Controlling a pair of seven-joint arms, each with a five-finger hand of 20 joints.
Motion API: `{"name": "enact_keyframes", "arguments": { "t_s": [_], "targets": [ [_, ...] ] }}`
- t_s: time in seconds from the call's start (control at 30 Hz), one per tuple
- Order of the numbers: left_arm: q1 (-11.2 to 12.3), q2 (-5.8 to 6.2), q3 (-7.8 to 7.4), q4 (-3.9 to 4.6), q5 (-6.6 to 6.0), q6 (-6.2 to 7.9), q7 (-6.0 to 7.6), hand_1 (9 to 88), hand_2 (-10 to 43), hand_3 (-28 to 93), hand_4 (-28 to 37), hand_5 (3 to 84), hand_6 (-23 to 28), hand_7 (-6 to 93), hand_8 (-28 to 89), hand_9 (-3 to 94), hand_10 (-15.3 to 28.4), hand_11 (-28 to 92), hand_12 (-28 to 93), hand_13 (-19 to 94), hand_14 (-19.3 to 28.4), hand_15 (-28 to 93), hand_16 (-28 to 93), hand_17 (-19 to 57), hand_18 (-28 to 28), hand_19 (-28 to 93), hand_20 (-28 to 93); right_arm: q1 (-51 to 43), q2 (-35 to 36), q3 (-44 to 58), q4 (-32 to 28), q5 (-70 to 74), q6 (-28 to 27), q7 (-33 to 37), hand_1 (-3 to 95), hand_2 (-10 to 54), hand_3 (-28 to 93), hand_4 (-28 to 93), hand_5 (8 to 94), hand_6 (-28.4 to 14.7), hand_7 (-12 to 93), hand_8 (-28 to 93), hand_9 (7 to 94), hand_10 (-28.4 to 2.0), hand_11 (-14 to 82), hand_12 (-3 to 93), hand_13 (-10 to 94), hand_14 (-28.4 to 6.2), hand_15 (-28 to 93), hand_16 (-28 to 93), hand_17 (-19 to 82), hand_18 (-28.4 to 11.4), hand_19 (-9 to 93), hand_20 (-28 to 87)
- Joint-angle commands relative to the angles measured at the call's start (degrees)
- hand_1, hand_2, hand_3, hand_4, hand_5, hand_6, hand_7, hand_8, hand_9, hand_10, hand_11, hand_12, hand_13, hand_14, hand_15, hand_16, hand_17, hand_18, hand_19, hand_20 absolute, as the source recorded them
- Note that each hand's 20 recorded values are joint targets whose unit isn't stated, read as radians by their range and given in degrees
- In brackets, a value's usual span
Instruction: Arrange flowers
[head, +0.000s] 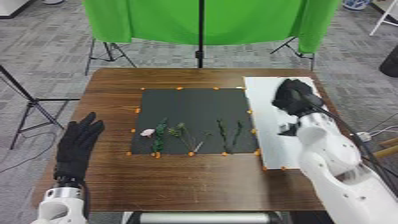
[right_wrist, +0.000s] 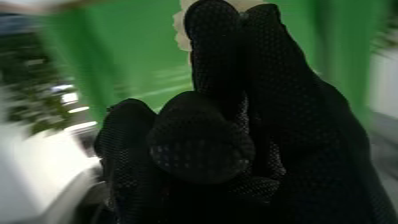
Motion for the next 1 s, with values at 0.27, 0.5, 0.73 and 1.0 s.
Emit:
{"name": "enact_keyframes", "arguments": {
  "t_s": [0.27, 0.5, 0.73, 1.0],
  "targets": [
    [-0.8, -0.24, 1.16, 0.22, 0.43, 0.36, -0.22, 18.0, 3.2, 61, -28.3, 41.3, 7.3, 3.2, -5, 41.2, 13.9, 12, 12, 30, 14.4, 8, 1, 3.9, 9.8, 1, 16, 20.0, -29.7, -23.4, 16.9, -2.4, -10.8, -14.9, 67.2, -9.5, 48, -11, 82.3, -2.1, 16, 13, 92.6, -8.6, 17.3, 35.2, 94, 0.0, 59, 33, 70, -7.8, 93, 53],
    [-0.8, 0.51, 1.46, 0.01, 0.19, 0.59, 0.65, 17.6, 3.4, 61, -28.3, 41.4, 7.2, 3.2, -5, 41.2, 13.8, 12, 12, 30, 14.4, 8, 1, 3.9, 9.8, 1, 16, 19.0, -39.2, -20.5, 27.3, -17.0, -12.8, -20.4, 67.0, -9.5, 47, -12, 81.7, -1.4, 16, 11, 92.2, -8.5, 16.1, 34.8, 94, -0.2, 59, 34, 69, -7.8, 93, 53],
    [-1.4, 1.05, 1.91, 0.40, 0.05, -0.16, 0.69, 17.4, 3.4, 61, -28.3, 41.4, 7.3, 3.2, -5, 41.2, 13.9, 12, 12, 30, 14.4, 8, 1, 3.9, 9.8, 1, 16, 19.0, -44.2, -15.2, 34.4, -27.8, -9.4, -23.5, 66.7, -9.5, 48, -13, 80.6, -0.3, 18, 10, 92.0, -8.2, 12.0, 34.4, 94, -0.3, 58, 35, 69, -7.9, 93, 53],
    [-1.9, 1.29, 2.29, 0.80, 0.00, -0.77, 0.75, 16.8, 3.3, 61, -28.3, 41.4, 7.3, 3.1, -5, 41.3, 13.9, 12, 12, 30, 14.4, 8, 1, 3.9, 9.8, 1, 16, 19.8, -47.4, -9.6, 39.4, -36.0, -6.5, -25.6, 65.8, -9.5, 49, -13, 80.1, 0.3, 19, 9, 91.4, -8.3, 9.4, 34.9, 94, -0.2, 58, 35, 68, -8.0, 93, 53]
  ]
}}
